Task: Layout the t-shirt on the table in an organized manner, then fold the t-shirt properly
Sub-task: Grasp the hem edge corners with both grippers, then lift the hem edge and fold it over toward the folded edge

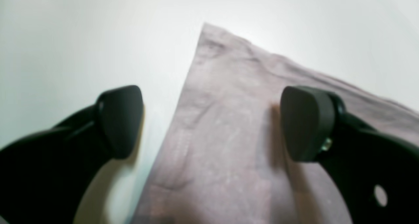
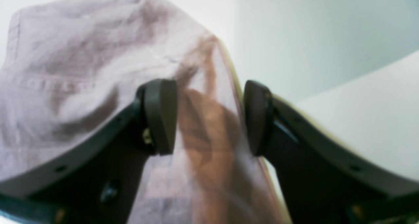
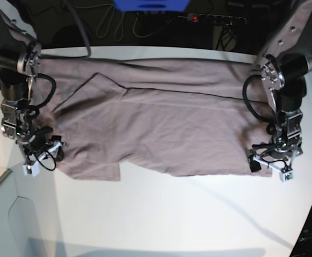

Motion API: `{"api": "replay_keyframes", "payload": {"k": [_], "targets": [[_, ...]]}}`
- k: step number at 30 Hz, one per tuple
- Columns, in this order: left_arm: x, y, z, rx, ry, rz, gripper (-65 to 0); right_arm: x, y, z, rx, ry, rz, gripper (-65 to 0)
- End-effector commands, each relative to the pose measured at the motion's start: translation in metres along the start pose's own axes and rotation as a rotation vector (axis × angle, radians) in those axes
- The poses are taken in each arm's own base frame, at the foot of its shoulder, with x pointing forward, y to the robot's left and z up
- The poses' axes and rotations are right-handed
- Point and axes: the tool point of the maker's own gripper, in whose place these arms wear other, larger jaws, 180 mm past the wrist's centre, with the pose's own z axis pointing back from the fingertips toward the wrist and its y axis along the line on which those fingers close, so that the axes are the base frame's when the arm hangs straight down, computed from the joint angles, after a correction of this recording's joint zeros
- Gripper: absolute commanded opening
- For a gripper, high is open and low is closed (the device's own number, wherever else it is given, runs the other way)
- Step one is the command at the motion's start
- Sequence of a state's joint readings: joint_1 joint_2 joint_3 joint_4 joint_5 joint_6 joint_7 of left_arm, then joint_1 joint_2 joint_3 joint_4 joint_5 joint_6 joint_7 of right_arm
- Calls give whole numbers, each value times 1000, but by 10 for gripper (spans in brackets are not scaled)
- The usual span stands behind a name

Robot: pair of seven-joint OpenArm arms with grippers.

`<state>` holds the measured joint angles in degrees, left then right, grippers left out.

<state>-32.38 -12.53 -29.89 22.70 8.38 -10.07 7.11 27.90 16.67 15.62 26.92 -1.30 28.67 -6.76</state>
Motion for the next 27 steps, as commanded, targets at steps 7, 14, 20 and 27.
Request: {"api": "replay_keyframes", "payload": {"k": [7, 14, 20, 27], "targets": [[3, -15, -4, -32, 6, -107, 0, 23, -6, 1, -10, -48, 9, -320], [7, -14, -4, -29, -25, -105, 0, 23, -7, 1, -12, -48, 10, -320], [8, -3, -3, -13, -26, -111, 0, 23, -7, 1, -12, -48, 10, -320], [7, -5, -3, -20, -28, -111, -25, 23, -7, 1, -12, -48, 10, -320]]}}
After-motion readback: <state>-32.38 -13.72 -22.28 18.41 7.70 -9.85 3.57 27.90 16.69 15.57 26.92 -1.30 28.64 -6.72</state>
